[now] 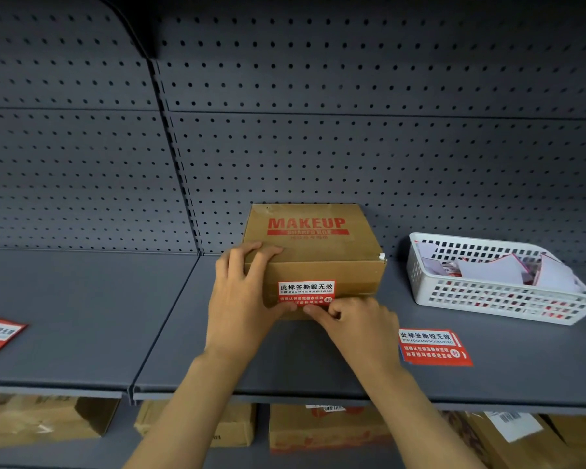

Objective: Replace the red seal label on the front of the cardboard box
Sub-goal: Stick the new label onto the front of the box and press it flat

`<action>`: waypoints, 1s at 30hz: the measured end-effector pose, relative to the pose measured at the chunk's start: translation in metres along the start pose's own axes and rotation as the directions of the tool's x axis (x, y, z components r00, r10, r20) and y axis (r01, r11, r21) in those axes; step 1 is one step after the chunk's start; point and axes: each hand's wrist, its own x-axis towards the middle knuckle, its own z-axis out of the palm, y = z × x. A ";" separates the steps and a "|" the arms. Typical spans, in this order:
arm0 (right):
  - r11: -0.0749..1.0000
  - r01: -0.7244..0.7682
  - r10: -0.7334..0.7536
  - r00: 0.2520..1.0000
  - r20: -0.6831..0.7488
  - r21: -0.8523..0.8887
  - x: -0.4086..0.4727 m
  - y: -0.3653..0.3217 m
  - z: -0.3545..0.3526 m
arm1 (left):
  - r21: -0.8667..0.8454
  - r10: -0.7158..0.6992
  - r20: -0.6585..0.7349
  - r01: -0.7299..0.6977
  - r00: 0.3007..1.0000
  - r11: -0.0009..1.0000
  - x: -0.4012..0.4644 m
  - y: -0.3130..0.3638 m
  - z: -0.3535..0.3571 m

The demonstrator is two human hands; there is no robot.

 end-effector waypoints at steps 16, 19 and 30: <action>0.993 -0.092 0.092 0.996 -0.009 -0.068 -0.001 0.045 -0.038 | 0.035 0.086 0.058 -0.088 0.995 0.996 0.007 -0.008 -0.014; 0.994 -0.099 0.096 0.994 -0.050 -0.051 0.004 0.057 -0.055 | 0.005 0.141 -0.006 -0.140 0.990 0.990 0.014 0.012 -0.014; 0.869 -0.190 0.220 0.975 -0.013 0.456 0.047 0.073 -0.083 | -0.148 0.157 0.040 -0.149 0.987 0.978 0.039 0.087 0.020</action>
